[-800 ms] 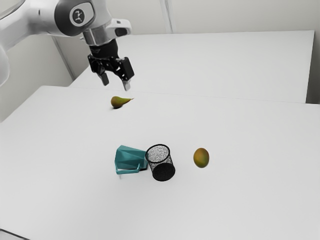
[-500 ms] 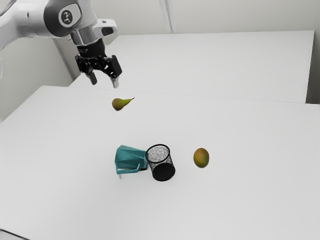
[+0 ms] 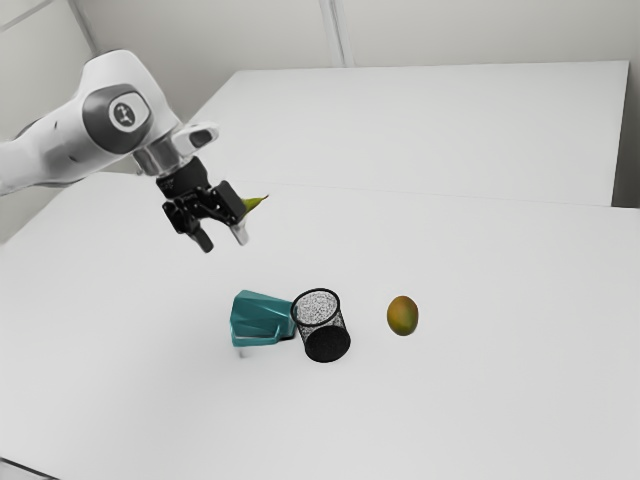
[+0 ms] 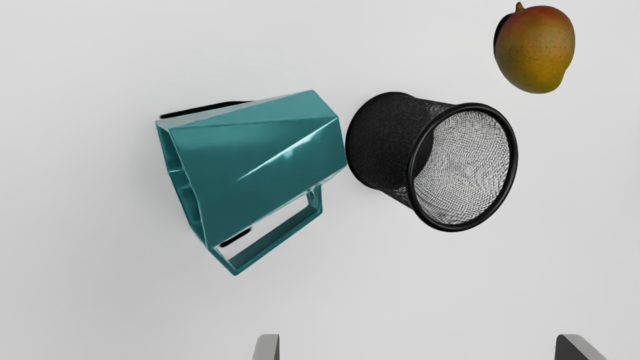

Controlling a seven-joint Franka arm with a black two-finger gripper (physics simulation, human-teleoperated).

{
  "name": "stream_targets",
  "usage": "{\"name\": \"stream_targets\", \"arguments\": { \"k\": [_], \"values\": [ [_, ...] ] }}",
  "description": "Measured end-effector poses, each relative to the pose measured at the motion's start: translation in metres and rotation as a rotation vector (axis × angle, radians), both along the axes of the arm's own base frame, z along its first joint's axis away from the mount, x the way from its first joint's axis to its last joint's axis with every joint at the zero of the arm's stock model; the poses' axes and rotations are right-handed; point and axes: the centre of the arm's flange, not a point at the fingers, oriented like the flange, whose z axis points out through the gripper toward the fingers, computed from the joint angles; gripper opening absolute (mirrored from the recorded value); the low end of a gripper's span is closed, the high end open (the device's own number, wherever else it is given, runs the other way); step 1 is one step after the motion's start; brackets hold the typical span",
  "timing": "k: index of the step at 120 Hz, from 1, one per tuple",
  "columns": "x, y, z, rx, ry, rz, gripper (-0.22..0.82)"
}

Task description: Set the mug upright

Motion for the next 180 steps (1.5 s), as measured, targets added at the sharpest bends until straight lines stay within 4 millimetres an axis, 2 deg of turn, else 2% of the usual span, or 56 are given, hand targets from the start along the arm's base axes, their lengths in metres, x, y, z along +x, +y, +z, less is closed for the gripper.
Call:
{"name": "stream_targets", "arguments": {
  "k": [21,46,91,126,155,180],
  "values": [
    [-0.01,0.025,-0.04,-0.102,-0.025,0.008,0.6],
    [-0.019,0.048,-0.074,-0.188,-0.072,-0.022,0.6],
    [-0.023,0.071,-0.134,-0.322,-0.108,-0.072,0.6],
    [-0.017,0.088,-0.163,-0.405,-0.143,-0.051,0.6],
    [-0.011,0.088,-0.177,-0.442,-0.191,-0.03,0.6],
    [-0.008,0.087,-0.196,-0.486,-0.207,0.011,0.6]
  ]
}}
